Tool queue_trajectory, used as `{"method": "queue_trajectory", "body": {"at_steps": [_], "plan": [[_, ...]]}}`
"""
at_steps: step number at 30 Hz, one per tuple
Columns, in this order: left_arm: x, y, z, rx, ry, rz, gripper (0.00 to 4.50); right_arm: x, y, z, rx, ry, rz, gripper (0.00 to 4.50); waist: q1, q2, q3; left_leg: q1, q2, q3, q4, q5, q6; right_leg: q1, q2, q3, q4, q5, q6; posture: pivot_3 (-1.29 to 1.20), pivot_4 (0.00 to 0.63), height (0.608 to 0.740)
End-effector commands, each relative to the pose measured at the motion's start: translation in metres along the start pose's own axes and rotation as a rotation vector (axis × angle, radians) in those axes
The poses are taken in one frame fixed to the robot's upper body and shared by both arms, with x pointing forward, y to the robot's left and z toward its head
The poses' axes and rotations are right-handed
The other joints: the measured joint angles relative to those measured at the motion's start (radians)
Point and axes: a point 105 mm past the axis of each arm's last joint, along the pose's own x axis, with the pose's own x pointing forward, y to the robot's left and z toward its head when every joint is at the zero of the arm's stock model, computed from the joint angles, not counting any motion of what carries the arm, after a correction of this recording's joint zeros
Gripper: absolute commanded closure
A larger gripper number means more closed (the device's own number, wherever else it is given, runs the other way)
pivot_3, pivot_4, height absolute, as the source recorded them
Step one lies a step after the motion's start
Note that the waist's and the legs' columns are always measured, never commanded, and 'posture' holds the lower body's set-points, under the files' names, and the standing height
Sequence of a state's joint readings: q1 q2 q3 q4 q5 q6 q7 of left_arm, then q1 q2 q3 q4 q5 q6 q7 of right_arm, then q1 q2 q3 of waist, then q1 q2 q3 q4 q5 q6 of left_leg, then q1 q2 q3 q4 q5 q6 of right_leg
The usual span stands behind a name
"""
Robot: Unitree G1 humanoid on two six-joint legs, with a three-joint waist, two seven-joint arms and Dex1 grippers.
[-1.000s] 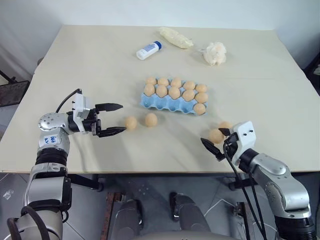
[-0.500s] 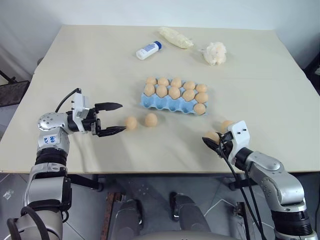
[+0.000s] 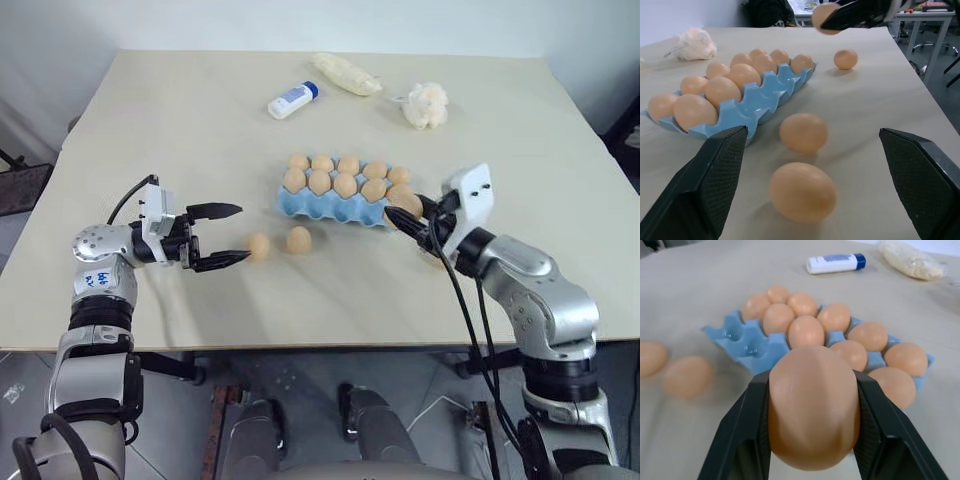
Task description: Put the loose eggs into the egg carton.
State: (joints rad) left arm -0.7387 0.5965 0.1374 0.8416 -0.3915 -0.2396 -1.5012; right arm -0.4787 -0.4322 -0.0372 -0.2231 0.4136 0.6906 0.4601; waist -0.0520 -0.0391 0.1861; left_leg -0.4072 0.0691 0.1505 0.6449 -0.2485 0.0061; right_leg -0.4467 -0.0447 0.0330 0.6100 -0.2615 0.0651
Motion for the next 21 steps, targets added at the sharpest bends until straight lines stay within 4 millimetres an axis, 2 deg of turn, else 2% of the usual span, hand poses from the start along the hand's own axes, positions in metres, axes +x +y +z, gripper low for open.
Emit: {"method": "queue_trajectory", "body": {"at_steps": [1,7,12,16,20,21], "plan": [[0.000,-0.002,0.011,0.042,-0.027,-0.059,0.00,0.017,0.001,0.006,-0.045,-0.024,0.024,2.87,-0.002,0.000,0.000,0.000,0.000,0.000,0.000,0.000,0.000,0.000,0.000,0.000,0.000,0.000,0.001,0.00,0.150,0.740],[0.001,-0.001,0.013,0.049,-0.034,-0.058,0.00,0.052,-0.002,0.011,-0.062,-0.037,0.033,2.87,-0.007,0.000,0.000,0.000,0.002,0.001,0.000,-0.001,0.000,-0.001,0.001,-0.001,0.001,0.001,0.002,0.00,0.150,0.740],[0.002,-0.001,0.013,0.054,-0.037,-0.053,0.00,0.063,0.002,0.007,-0.055,-0.026,0.061,2.87,-0.006,0.000,0.000,-0.001,0.004,0.002,0.000,-0.002,-0.002,-0.002,0.001,-0.002,0.002,0.004,0.007,0.00,0.150,0.740],[0.002,-0.001,0.013,0.059,-0.040,-0.049,0.00,0.065,0.005,0.000,-0.068,0.005,0.083,1.55,-0.006,0.000,0.000,-0.001,0.006,0.003,0.000,-0.003,-0.004,-0.002,0.001,-0.003,0.002,0.004,0.007,0.00,0.150,0.740],[0.001,-0.001,0.013,0.063,-0.043,-0.041,0.00,0.061,0.005,0.003,-0.081,0.002,0.093,0.14,-0.006,0.000,0.000,-0.001,0.008,0.004,0.000,-0.004,-0.006,-0.002,0.002,-0.003,0.002,0.004,0.007,0.00,0.150,0.740],[0.001,-0.001,0.013,0.063,-0.043,-0.041,0.00,0.060,0.005,0.004,-0.084,0.000,0.095,0.04,-0.006,0.001,0.000,-0.001,0.009,0.004,0.000,-0.004,-0.006,-0.002,0.002,-0.003,0.002,0.004,0.007,0.00,0.150,0.740]]}}
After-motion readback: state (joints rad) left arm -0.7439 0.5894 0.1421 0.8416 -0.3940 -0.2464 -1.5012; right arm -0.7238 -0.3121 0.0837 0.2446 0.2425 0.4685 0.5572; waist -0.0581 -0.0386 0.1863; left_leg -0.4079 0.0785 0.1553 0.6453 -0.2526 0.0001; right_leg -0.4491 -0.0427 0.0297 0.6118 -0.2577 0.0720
